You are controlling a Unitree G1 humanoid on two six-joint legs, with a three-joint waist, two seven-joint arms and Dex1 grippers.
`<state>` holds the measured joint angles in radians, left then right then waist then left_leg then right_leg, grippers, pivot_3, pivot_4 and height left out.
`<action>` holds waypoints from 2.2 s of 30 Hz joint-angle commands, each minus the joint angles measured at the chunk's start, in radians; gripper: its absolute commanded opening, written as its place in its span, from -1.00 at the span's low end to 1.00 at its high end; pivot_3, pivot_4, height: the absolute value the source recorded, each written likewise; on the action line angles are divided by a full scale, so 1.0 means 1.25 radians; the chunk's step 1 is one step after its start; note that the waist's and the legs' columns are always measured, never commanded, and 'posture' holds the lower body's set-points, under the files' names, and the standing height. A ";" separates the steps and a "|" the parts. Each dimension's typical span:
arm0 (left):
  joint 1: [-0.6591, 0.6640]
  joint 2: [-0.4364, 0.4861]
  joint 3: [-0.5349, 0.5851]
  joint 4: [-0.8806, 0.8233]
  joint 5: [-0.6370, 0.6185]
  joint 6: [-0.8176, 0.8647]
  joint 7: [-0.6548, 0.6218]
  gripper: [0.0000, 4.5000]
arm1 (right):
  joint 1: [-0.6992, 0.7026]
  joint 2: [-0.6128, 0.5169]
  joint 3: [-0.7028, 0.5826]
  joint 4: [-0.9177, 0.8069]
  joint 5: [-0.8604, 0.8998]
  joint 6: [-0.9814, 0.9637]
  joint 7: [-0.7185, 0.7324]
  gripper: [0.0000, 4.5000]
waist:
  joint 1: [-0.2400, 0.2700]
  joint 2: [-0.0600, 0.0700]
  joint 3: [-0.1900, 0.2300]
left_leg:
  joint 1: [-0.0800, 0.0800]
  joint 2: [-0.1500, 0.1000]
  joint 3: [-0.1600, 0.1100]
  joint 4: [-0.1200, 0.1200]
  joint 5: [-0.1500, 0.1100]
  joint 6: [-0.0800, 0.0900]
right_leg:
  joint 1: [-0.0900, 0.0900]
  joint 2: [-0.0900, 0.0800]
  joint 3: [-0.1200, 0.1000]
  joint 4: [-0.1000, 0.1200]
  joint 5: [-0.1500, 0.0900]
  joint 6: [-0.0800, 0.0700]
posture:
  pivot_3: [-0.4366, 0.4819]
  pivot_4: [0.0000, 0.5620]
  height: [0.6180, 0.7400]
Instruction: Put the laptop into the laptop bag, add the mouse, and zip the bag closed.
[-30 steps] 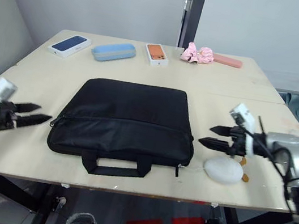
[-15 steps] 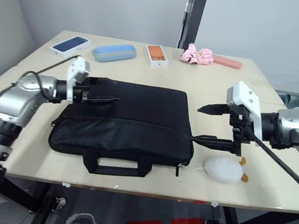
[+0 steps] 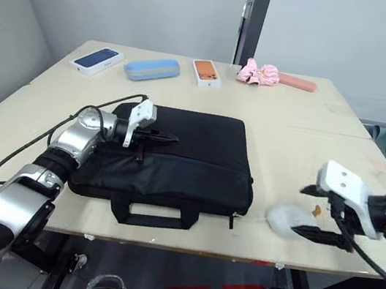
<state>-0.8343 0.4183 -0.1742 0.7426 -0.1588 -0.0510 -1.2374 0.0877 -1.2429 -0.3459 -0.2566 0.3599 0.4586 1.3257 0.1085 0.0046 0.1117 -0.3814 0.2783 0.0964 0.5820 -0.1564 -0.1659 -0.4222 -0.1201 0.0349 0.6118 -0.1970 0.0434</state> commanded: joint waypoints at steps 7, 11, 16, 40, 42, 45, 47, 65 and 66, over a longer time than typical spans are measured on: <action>0.037 -0.028 -0.042 0.060 0.071 0.011 0.021 -0.99 | -0.015 -0.002 0.061 0.070 -0.083 -0.098 -0.009 1.00 | -0.001 0.001 -0.003 | 0.010 -0.002 0.001 -0.001 -0.005 -0.006 | 0.010 -0.003 0.000 -0.002 -0.001 0.002 | -0.05 -0.47 1.00; 0.051 -0.023 -0.048 0.051 0.081 0.012 0.019 -0.99 | -0.050 0.018 0.121 0.096 -0.108 -0.124 -0.022 1.00 | -0.001 0.002 -0.005 | 0.010 -0.003 0.002 -0.001 -0.005 -0.006 | 0.011 -0.003 0.001 -0.002 -0.002 0.003 | -0.05 -0.47 1.00; 0.062 -0.023 -0.044 0.031 0.078 0.023 0.014 -0.99 | -0.077 0.036 0.170 0.117 -0.129 -0.153 -0.028 1.00 | -0.001 0.003 -0.006 | 0.010 -0.003 0.002 -0.002 -0.005 -0.006 | 0.011 -0.004 0.001 -0.002 -0.003 0.004 | -0.05 -0.47 1.00; 0.067 -0.028 -0.063 0.071 0.121 -0.019 0.031 -1.00 | -0.158 0.063 0.221 0.243 -0.179 -0.272 -0.036 -0.99 | -0.001 0.001 -0.006 | 0.010 -0.004 0.009 -0.008 -0.006 -0.005 | 0.012 -0.007 0.001 -0.013 -0.003 0.006 | -0.05 -0.47 1.00; 0.070 -0.030 -0.060 0.076 0.116 -0.021 0.028 -1.00 | -0.177 0.067 0.219 0.255 -0.177 -0.271 -0.041 -0.99 | -0.001 0.002 -0.006 | 0.010 -0.004 0.009 -0.008 -0.006 -0.005 | 0.012 -0.007 0.001 -0.013 -0.003 0.006 | -0.05 -0.47 1.00; 0.088 -0.015 -0.084 0.084 0.142 -0.066 0.013 -1.00 | -0.234 0.060 0.236 0.311 -0.205 -0.306 -0.043 -0.99 | -0.002 0.002 -0.006 | 0.010 -0.004 0.010 -0.009 -0.005 -0.004 | 0.012 -0.007 0.002 -0.014 -0.003 0.006 | -0.05 -0.47 1.00; 0.100 -0.012 -0.090 0.094 0.154 -0.096 0.014 -1.00 | -0.287 0.056 0.254 0.368 -0.231 -0.336 -0.046 -0.99 | -0.004 0.002 -0.007 | 0.010 -0.004 0.011 -0.009 -0.006 -0.004 | 0.012 -0.007 0.002 -0.014 -0.003 0.006 | -0.05 -0.47 1.00; 0.160 -0.010 -0.078 0.030 0.125 -0.106 -0.018 -1.00 | -0.624 0.230 0.409 0.731 -0.446 -0.537 -0.232 -0.99 | -0.017 0.006 -0.016 | 0.011 -0.004 0.019 -0.016 -0.006 -0.004 | 0.011 -0.010 0.002 -0.019 -0.004 0.009 | -0.05 -0.47 1.00; 0.160 -0.010 -0.077 0.027 0.124 -0.106 -0.019 -1.00 | -0.637 0.243 0.411 0.746 -0.450 -0.541 -0.245 -0.99 | -0.014 0.006 -0.016 | 0.011 -0.004 0.019 -0.017 -0.006 -0.004 | 0.011 -0.010 0.002 -0.018 -0.004 0.009 | -0.05 -0.47 1.00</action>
<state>-0.7324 0.4116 -0.1760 0.6987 -0.0791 -0.2408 -1.2106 -0.6744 -0.9389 0.1792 0.6539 -0.1882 -0.2061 1.0606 0.0904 0.0126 0.0923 -0.3676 0.2738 0.1208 0.5606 -0.1633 -0.1706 -0.4093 -0.1322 0.0376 0.5885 -0.2022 0.0543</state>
